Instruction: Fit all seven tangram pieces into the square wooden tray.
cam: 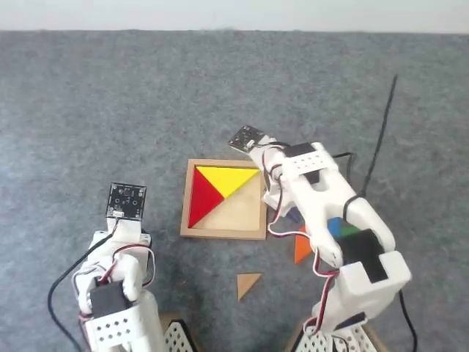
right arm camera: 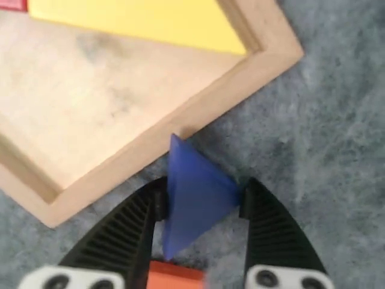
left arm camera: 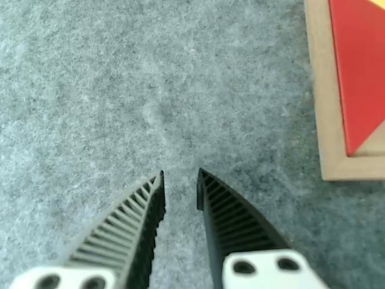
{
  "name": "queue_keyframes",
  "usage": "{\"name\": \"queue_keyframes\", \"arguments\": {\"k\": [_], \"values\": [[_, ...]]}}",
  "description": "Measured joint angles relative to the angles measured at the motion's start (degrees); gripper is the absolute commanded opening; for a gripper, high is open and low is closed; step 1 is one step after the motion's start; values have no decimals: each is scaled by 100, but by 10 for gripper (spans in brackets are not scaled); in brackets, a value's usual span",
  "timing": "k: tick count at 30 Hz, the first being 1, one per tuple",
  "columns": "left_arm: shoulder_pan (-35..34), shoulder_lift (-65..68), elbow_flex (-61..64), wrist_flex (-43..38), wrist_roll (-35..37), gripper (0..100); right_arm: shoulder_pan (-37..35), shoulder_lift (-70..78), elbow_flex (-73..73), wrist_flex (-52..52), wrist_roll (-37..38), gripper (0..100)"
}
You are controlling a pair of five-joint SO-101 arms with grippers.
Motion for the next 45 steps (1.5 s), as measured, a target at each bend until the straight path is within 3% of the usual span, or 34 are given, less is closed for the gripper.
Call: {"name": "queue_keyframes", "arguments": {"k": [7, 12, 21, 26, 29, 37, 45], "values": [[0, 0, 0, 0, 0, 87, 571, -782, 114, 316, -360, 125], [0, 0, 0, 0, 0, 87, 492, -1424, 202, 492, -765, 125], [0, 0, 0, 0, 0, 87, -1090, -1538, 202, 571, -1960, 125], [0, 0, 0, 0, 0, 87, -1398, -1433, -202, 571, -2462, 129], [0, 0, 0, 0, 0, 87, -1354, -1099, -378, 571, -2233, 131], [0, 0, 0, 0, 0, 87, -352, -554, -536, 835, -475, 240], [0, 0, 0, 0, 0, 87, -53, -53, -527, 457, -70, 242]]}}
